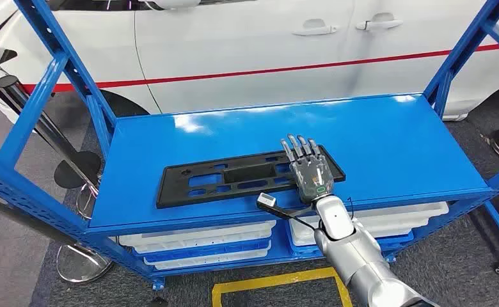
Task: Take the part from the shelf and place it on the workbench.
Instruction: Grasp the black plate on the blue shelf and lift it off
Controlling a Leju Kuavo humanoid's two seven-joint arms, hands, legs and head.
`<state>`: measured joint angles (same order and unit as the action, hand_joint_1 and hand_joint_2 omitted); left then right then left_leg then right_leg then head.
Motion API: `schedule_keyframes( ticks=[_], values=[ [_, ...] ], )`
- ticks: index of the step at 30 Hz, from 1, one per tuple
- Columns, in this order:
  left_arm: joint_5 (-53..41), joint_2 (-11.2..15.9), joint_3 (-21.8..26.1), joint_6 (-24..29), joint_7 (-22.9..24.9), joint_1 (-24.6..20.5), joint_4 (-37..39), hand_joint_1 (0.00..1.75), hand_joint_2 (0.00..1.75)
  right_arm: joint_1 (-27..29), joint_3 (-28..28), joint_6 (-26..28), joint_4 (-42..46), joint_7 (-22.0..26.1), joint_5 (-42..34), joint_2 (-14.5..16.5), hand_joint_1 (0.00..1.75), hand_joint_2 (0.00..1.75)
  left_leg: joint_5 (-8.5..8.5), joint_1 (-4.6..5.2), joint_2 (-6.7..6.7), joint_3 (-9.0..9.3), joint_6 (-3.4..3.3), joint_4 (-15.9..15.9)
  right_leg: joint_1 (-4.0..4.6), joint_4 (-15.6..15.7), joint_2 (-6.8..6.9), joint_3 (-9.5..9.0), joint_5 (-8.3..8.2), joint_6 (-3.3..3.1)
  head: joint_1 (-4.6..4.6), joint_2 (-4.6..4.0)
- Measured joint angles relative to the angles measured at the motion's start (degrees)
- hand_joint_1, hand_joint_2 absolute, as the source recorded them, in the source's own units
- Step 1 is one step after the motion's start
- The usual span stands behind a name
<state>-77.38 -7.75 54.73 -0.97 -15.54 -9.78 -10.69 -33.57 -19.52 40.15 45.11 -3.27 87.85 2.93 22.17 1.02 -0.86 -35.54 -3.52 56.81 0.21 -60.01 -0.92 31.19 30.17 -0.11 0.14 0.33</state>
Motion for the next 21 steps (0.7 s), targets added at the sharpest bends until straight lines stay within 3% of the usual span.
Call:
schedule_keyframes(
  ticks=[2,4,5,6,7,9,10,12,14,16,19,20,21],
  values=[
    [0.04,-0.01,0.01,0.16,-0.11,-0.13,-0.01,0.00,0.00,-0.01,0.16,-0.01,0.53,0.26,-0.02,-0.02,1.75,1.75,0.08,-0.04,0.06,0.16,-0.13,-0.12,-0.14,-3.32,0.10,1.76,1.78,0.35,0.01,0.00],
    [0.12,-0.02,0.02,0.48,-0.26,-0.37,-0.02,0.00,0.00,0.24,0.50,-0.02,1.51,0.70,-0.03,-0.08,1.75,1.75,0.35,-0.11,0.11,0.40,-0.26,-0.20,-0.57,-10.21,0.23,5.75,4.60,1.03,0.01,0.00],
    [0.18,-0.03,0.02,0.63,-0.32,-0.46,-0.02,0.00,0.00,0.49,0.66,-0.02,1.99,0.90,-0.03,-0.10,1.75,1.75,0.57,-0.18,0.09,0.49,-0.23,-0.12,-0.87,-12.68,0.28,7.49,4.94,1.36,0.00,0.00],
    [0.25,-0.03,0.02,0.78,-0.37,-0.51,-0.02,0.00,0.00,0.73,0.80,-0.02,2.52,1.12,-0.03,-0.13,1.75,1.75,0.83,-0.31,0.06,0.60,-0.10,0.03,-1.16,-13.36,0.34,8.42,4.16,1.68,0.00,0.00],
    [0.33,-0.04,0.02,0.89,-0.43,-0.54,-0.02,0.00,0.00,0.89,0.92,-0.02,3.13,1.32,-0.03,-0.14,1.75,1.75,1.16,-0.49,0.02,0.71,0.12,0.30,-1.46,-12.06,0.44,8.39,2.36,2.03,0.00,0.00],
    [0.49,-0.10,0.02,1.03,-0.54,-0.63,-0.03,0.00,0.00,0.95,1.12,-0.02,4.39,1.66,-0.03,-0.16,1.75,1.75,2.05,-0.87,-0.07,0.78,0.81,1.21,-1.95,-5.84,0.56,6.28,-2.05,2.72,0.01,0.00],
    [0.55,-0.13,0.02,1.09,-0.57,-0.75,-0.04,0.00,0.00,0.89,1.19,-0.02,4.86,1.74,-0.03,-0.19,1.75,1.75,2.50,-0.94,-0.13,0.60,1.24,1.88,-2.02,-3.01,0.55,5.27,-3.32,2.74,0.00,0.00],
    [0.68,-0.14,0.02,1.26,-0.63,-1.02,-0.06,0.00,0.00,1.02,1.27,-0.03,5.64,1.97,-0.03,-0.27,1.75,1.75,2.99,-0.95,-0.27,0.15,1.97,2.60,-1.85,-0.78,0.48,4.57,-3.67,2.08,-0.03,0.00],
    [0.86,-0.17,0.03,1.56,-0.72,-1.16,-0.07,0.00,0.00,1.28,1.37,-0.02,6.61,2.23,-0.03,-0.33,1.75,1.75,3.17,-1.05,-0.29,-0.08,2.45,2.76,-1.66,-0.60,0.48,4.64,-3.70,1.04,-0.05,0.00],
    [1.06,-0.22,0.03,1.88,-0.82,-1.27,-0.07,0.00,0.00,1.24,1.49,-0.02,7.83,2.48,-0.03,-0.35,1.75,1.75,4.44,-1.24,-0.03,-0.78,2.91,4.51,-1.62,-0.35,0.47,4.42,-3.76,0.28,-0.05,0.00],
    [1.19,-0.34,0.03,2.14,-0.97,-1.55,-0.07,0.00,0.00,0.97,1.62,-0.02,9.41,3.01,-0.12,-0.35,1.75,1.75,9.03,-1.45,0.32,-5.15,3.38,14.10,-1.38,-0.22,0.61,4.01,-3.54,-0.54,-0.06,0.00],
    [1.22,-0.36,0.03,2.22,-1.01,-1.58,-0.07,0.00,0.00,0.95,1.72,-0.03,9.77,3.30,-0.19,-0.35,1.75,1.75,9.93,-1.50,0.34,-6.72,3.40,17.10,-1.25,-0.23,0.65,3.92,-3.44,-0.69,-0.05,0.00],
    [1.27,-0.36,0.02,2.36,-1.05,-1.57,-0.07,0.00,0.00,0.96,1.86,-0.03,10.15,3.69,-0.27,-0.35,1.75,1.75,9.80,-1.51,0.36,-7.52,3.34,18.37,-1.15,-0.25,0.67,3.82,-3.33,-0.77,-0.05,0.00]
  ],
)
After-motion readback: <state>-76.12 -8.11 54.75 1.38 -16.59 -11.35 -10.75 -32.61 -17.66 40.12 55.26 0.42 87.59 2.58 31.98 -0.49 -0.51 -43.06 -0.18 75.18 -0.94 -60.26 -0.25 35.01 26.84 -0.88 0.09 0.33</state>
